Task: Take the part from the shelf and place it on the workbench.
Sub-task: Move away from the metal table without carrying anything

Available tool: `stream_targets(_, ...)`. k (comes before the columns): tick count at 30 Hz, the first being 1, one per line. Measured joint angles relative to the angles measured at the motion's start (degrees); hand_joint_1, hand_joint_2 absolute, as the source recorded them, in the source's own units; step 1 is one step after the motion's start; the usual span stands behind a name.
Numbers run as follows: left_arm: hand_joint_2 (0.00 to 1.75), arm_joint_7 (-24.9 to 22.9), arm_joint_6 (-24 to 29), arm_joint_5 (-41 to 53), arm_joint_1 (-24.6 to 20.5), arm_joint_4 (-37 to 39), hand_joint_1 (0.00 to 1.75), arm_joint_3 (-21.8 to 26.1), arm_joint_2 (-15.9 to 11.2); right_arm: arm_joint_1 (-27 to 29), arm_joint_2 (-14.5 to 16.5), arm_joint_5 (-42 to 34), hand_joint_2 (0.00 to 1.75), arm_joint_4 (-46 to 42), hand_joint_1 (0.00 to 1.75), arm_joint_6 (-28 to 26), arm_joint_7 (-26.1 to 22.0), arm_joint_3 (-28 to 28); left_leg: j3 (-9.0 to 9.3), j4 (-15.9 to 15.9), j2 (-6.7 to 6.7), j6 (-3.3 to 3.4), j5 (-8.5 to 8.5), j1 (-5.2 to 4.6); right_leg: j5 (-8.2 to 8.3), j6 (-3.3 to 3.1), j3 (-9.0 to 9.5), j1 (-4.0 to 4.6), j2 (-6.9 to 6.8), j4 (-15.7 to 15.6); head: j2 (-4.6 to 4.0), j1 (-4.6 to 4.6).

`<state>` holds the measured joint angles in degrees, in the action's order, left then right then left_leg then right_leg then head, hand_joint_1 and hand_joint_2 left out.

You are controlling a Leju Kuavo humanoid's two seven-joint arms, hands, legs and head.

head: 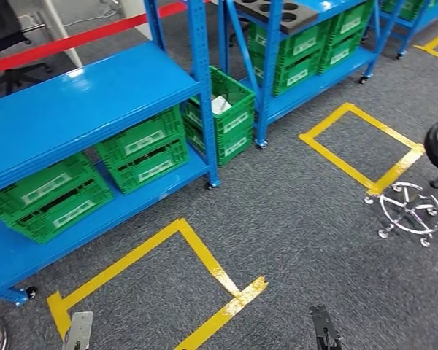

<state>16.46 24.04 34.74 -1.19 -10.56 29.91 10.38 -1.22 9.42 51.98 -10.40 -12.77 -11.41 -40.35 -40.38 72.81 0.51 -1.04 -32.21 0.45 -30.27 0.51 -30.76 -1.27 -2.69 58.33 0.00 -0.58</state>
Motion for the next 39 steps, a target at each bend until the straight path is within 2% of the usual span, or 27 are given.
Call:
stream_targets(1, 0.0, 0.74, -0.01, 0.08, 0.05, -0.01, 0.0, 0.03, -0.01, -0.06, 0.06, 0.04, 0.0, 0.0, 0.0, 0.16, -0.1, -0.02, 1.76, -3.62, -0.57, 0.21, 2.26, -0.07, -0.27, 0.12, 0.38, 0.03, -0.72, 0.0, 0.0, 0.0)
stream_targets(3, 0.0, 1.95, 0.05, 0.08, -0.1, -0.01, 0.0, 0.07, -0.08, -0.16, 0.27, 0.29, 0.0, 0.01, 0.0, 0.45, -0.28, -0.06, 5.32, -10.77, -3.04, 0.81, 4.99, -0.67, -0.82, 0.6, 1.01, 0.21, -2.04, -0.04, 0.0, 0.02)
stream_targets(5, 0.0, 2.04, 0.15, 0.08, -0.29, -0.01, 0.0, 0.09, -0.18, -0.24, 0.52, 0.69, 0.0, 0.04, 0.0, 0.52, -0.28, -0.05, 6.45, -13.28, -4.4, 1.34, 4.96, -1.32, -1.15, 1.19, 1.34, 0.44, -3.25, -0.15, 0.0, 0.0)
stream_targets(7, 0.0, 1.34, 0.24, 0.05, -0.13, -0.01, 0.0, 0.21, -0.25, -0.48, 0.75, 0.93, 0.0, 0.05, 0.0, 0.5, -0.27, -0.03, 6.44, -13.76, -3.35, 1.89, 5.02, -1.28, -1.43, 1.74, 1.59, 0.48, -4.07, -0.34, 0.0, -0.03)
stream_targets(8, 0.0, 0.97, 0.31, 0.04, 0.0, 0.0, 0.0, 0.3, -0.27, -0.62, 0.84, 0.98, 0.0, 0.05, 0.0, 0.48, -0.33, -0.02, 6.6, -14.1, -2.76, 2.21, 5.13, -1.1, -1.88, 1.99, 1.51, 0.39, -3.24, -0.01, 0.0, -0.1)
stream_targets(10, 0.0, 0.34, 0.45, 0.03, -0.11, 0.0, 0.0, 0.43, -0.34, -0.73, 0.9, 1.03, 0.0, 0.05, 0.0, 0.46, -0.45, 0.01, 6.95, -14.72, -1.58, 2.87, 5.41, -0.63, -4.16, 2.37, -0.27, 0.18, -0.08, 3.77, 0.0, -0.33)
stream_targets(11, 0.0, 0.21, 0.5, 0.03, -0.25, 0.0, 0.0, 0.48, -0.36, -0.67, 0.9, 1.04, 0.0, 0.05, 0.0, 0.47, -0.49, 0.01, 6.98, -14.77, -0.92, 3.05, 5.42, -0.6, -5.83, 2.49, -2.07, 0.14, 1.48, 7.51, 0.0, -0.45)
stream_targets(12, 0.0, 0.09, 0.52, 0.03, -0.34, 0.0, 0.0, 0.54, -0.37, -0.58, 0.9, 1.03, 0.0, 0.07, 0.0, 0.48, -0.48, 0.01, 6.98, -14.76, -0.15, 3.18, 5.41, -0.58, -7.34, 2.61, -4.34, 0.14, 2.21, 11.68, 0.0, -0.49)
stream_targets(13, 0.0, 0.05, 0.52, 0.04, -0.32, 0.0, 0.0, 0.6, -0.35, -0.48, 0.9, 1.03, 0.0, 0.08, 0.0, 0.49, -0.46, 0.01, 7.01, -14.75, 0.65, 3.24, 5.38, -0.57, -8.06, 2.72, -6.33, 0.13, 2.49, 14.91, 0.0, -0.5)
stream_targets(14, 0.0, 0.04, 0.52, 0.04, -0.26, 0.0, 0.0, 0.68, -0.33, -0.41, 0.9, 1.02, 0.0, 0.08, 0.0, 0.5, -0.45, 0.01, 7.08, -14.73, 1.49, 3.24, 5.34, -0.56, -7.67, 2.78, -7.58, 0.12, 2.59, 16.34, 0.0, -0.49)
stream_targets(15, 0.0, 0.04, 0.52, 0.04, -0.21, 0.0, 0.0, 0.78, -0.33, -0.39, 0.9, 1.02, 0.0, 0.09, 0.0, 0.5, -0.44, 0.01, 7.2, -14.69, 2.36, 3.19, 5.29, -0.52, -6.03, 2.81, -7.69, 0.09, 2.69, 15.33, 0.0, -0.48)
stream_targets(16, 0.0, 0.04, 0.52, 0.04, -0.19, 0.0, 0.0, 0.85, -0.32, -0.39, 0.9, 1.02, 0.0, 0.09, 0.0, 0.5, -0.45, 0.01, 7.33, -14.61, 3.21, 3.06, 5.19, -0.45, -3.54, 2.8, -6.7, 0.01, 3.09, 12.2, 0.0, -0.49)
stream_targets(18, 0.0, 0.04, 0.53, 0.04, -0.24, 0.0, 0.0, 0.95, -0.32, -0.39, 0.9, 1.02, 0.0, 0.11, 0.0, 0.5, -0.46, 0.01, 7.37, -14.17, 4.88, 2.56, 4.85, -0.33, 0.23, 2.7, -3.67, -0.33, 5.61, 4.57, 0.0, -0.49)
stream_targets(20, 0.0, 0.03, 0.56, 0.04, -0.24, 0.0, 0.0, 0.99, -0.33, -0.4, 0.9, 1.03, 0.0, 0.18, 0.0, 0.54, -0.44, 0.04, 6.94, -13.86, 6.28, 1.86, 4.77, -0.22, 0.75, 2.29, -1.79, -0.44, 7.41, 1.01, 0.0, -0.46)
stream_targets(22, 0.0, 0.02, 0.61, 0.04, 0.01, 0.0, 0.0, 1.01, -0.37, -0.44, 0.9, 1.03, 0.0, 0.24, 0.0, 0.55, -0.42, 0.04, 6.55, -13.89, 7.38, 1.23, 4.94, -0.09, 0.55, 1.63, -1.28, -0.35, 6.58, 0.65, 0.0, -0.44)
stream_targets(23, 0.0, 0.02, 0.64, 0.04, 0.17, 0.0, 0.0, 1.02, -0.42, -0.48, 0.9, 1.03, 0.0, 0.24, 0.0, 0.53, -0.43, 0.02, 6.39, -13.6, 6.71, 0.93, 4.75, -0.14, 0.6, 1.24, -1.12, -0.4, 5.95, 0.49, 0.0, -0.39)
stream_targets(25, 0.0, 0.02, 0.66, 0.04, 0.09, 0.0, 0.0, 1.03, -0.51, -0.48, 0.9, 1.04, 0.0, 0.25, 0.0, 0.52, -0.47, 0.0, 4.91, -10.26, 3.46, 0.3, 2.81, -0.29, 0.58, 0.4, -0.69, -0.51, 4.37, 0.13, 0.0, 0.02)
stream_targets(26, 0.0, 0.02, 0.58, 0.04, -0.07, 0.0, 0.0, 1.03, -0.49, -0.43, 0.89, 1.05, 0.0, 0.26, 0.0, 0.51, -0.49, -0.01, 3.34, -6.88, 1.53, 0.01, 1.14, -0.29, 0.44, 0.09, -0.49, -0.4, 3.48, 0.09, 0.0, 0.21)
stream_targets(28, 0.0, 0.07, 0.24, 0.02, -0.31, 0.0, 0.0, 1.03, -0.45, -0.33, 0.88, 1.05, 0.0, 0.28, 0.0, 0.51, -0.5, -0.03, -0.25, 0.46, 0.24, -0.33, -1.78, -0.05, 0.12, -0.16, -0.24, -0.23, 1.67, 0.09, 0.0, 0.33)
stream_targets(29, 0.0, 0.13, 0.04, -0.05, -0.28, 0.0, 0.0, 1.03, -0.44, -0.33, 0.87, 1.05, 0.0, 0.28, 0.0, 0.5, -0.5, -0.04, -1.19, 2.32, 0.12, -0.38, -1.96, 0.03, -0.05, -0.17, -0.09, -0.18, 0.84, 0.09, 0.0, 0.34)
stream_targets(30, 0.0, 0.22, -0.11, -0.16, -0.23, 0.0, 0.0, 1.05, -0.45, -0.37, 0.86, 1.06, 0.0, 0.28, 0.0, 0.5, -0.5, -0.05, -1.04, 1.92, 0.01, -0.33, -0.98, 0.08, -0.23, -0.11, 0.13, -0.14, 0.08, 0.09, 0.0, 0.35)
stream_targets(31, 0.0, 0.37, -0.22, -0.3, -0.18, 0.0, 0.0, 1.07, -0.45, -0.42, 0.86, 1.07, 0.0, 0.28, 0.0, 0.5, -0.49, -0.06, 0.18, -0.63, -0.3, -0.17, 0.92, 0.05, -0.46, -0.01, 0.45, -0.1, -0.64, 0.09, 0.0, 0.35)
stream_targets(33, 0.0, 0.67, -0.26, -0.53, -0.25, 0.0, 0.0, 1.12, -0.46, -0.47, 0.87, 1.12, 0.0, 0.28, 0.0, 0.5, -0.48, -0.05, 3.94, -8.26, -2.67, 0.52, 4.63, -0.45, -1.06, 0.42, 1.1, 0.08, -1.98, 0.1, 0.0, 0.36)
stream_targets(35, 0.0, 0.66, -0.14, -0.58, -0.51, 0.0, 0.0, 1.18, -0.44, -0.52, 0.86, 1.28, 0.0, 0.28, 0.0, 0.47, -0.44, -0.03, 5.98, -12.66, -4.69, 1.21, 5.46, -1.11, -1.57, 1.01, 1.52, 0.38, -3.25, 0.11, 0.0, 0.33)
stream_targets(37, 0.0, -0.12, 0.13, -0.52, -0.48, 0.0, 0.0, 1.22, -0.41, -0.67, 0.85, 1.66, 0.0, 0.28, 0.0, 0.41, -0.34, 0.03, 6.0, -13.34, -3.99, 1.69, 5.03, -1.32, -1.78, 1.54, 1.97, 0.55, -4.59, -0.15, 0.0, 0.27)
stream_targets(38, 0.0, -0.64, 0.25, -0.48, -0.29, 0.01, 0.0, 1.25, -0.32, -0.77, 0.83, 1.84, 0.0, 0.28, 0.0, 0.39, -0.28, 0.07, 6.07, -13.6, -3.32, 1.96, 5.12, -1.19, -2.03, 1.8, 2.06, 0.5, -4.48, -0.18, 0.0, 0.19)
stream_targets(39, 0.0, -1.0, 0.39, -0.44, -0.15, 0.01, 0.0, 1.28, -0.25, -0.85, 0.78, 1.98, 0.0, 0.27, 0.0, 0.34, -0.26, 0.11, 6.25, -13.91, -2.67, 2.28, 5.23, -1.01, -2.65, 2.01, 1.84, 0.43, -3.45, 0.41, 0.0, 0.1)
